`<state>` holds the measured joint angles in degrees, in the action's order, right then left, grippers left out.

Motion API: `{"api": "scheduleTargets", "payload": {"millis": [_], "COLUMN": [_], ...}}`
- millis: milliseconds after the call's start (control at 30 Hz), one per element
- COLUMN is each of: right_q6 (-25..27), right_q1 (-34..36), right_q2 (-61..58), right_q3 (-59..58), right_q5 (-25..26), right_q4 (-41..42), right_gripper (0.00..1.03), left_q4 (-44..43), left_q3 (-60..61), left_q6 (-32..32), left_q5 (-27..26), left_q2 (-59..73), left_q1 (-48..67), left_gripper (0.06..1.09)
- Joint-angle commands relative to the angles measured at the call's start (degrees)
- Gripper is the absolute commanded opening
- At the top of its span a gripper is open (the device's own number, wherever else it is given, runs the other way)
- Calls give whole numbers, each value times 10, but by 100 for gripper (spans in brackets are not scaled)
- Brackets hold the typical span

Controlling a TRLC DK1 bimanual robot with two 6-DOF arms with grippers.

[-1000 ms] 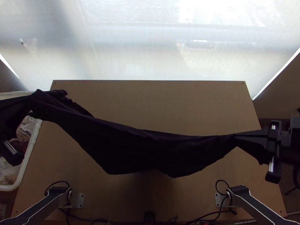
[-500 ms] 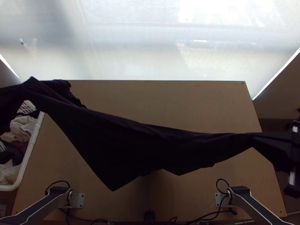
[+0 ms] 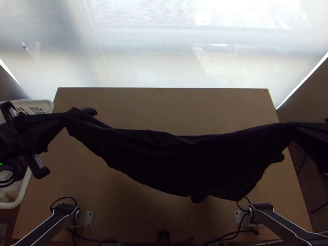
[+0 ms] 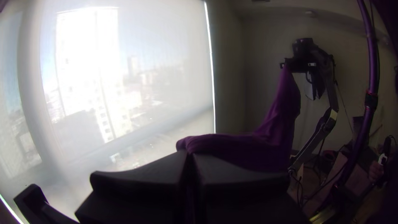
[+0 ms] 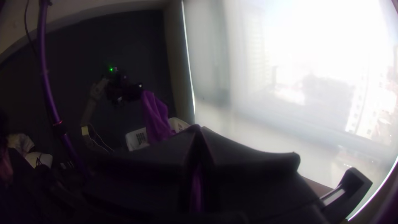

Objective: Fold the t-shirt

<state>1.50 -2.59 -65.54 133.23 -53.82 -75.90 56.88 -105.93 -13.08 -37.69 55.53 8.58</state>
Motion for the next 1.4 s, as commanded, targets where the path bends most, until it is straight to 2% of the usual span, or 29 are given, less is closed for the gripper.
{"api": "scheduleTargets", "payload": {"millis": [0,167,333,467,700,1067,1167,1367], "right_q6": [-16,-13,-4,24,34,85,92,117], "right_q1": [1,0,-1,-1,19,49,56,60], "right_q2": [-22,-34,-35,-32,-20,-95,-146,-257], "right_q3": [15,7,-27,-93,-212,-373,-393,-397], "right_q5": [-1,0,2,2,4,4,4,4], "right_q4": [16,18,39,52,144,324,374,423], "right_gripper": [3,3,3,3,3,3,3,3], "left_q4": [38,102,104,54,-46,-220,-260,-315], "left_q3": [72,100,171,243,314,288,273,248], "left_q6": [-9,-49,-77,-92,-144,-126,-122,-108], "left_q5": [4,17,27,30,30,30,30,32], "left_q2": [-46,-81,-107,-113,-65,115,174,297], "left_q1": [22,19,13,11,-26,-65,-76,-77], "left_gripper": [9,9,9,9,9,9,9,9]}}
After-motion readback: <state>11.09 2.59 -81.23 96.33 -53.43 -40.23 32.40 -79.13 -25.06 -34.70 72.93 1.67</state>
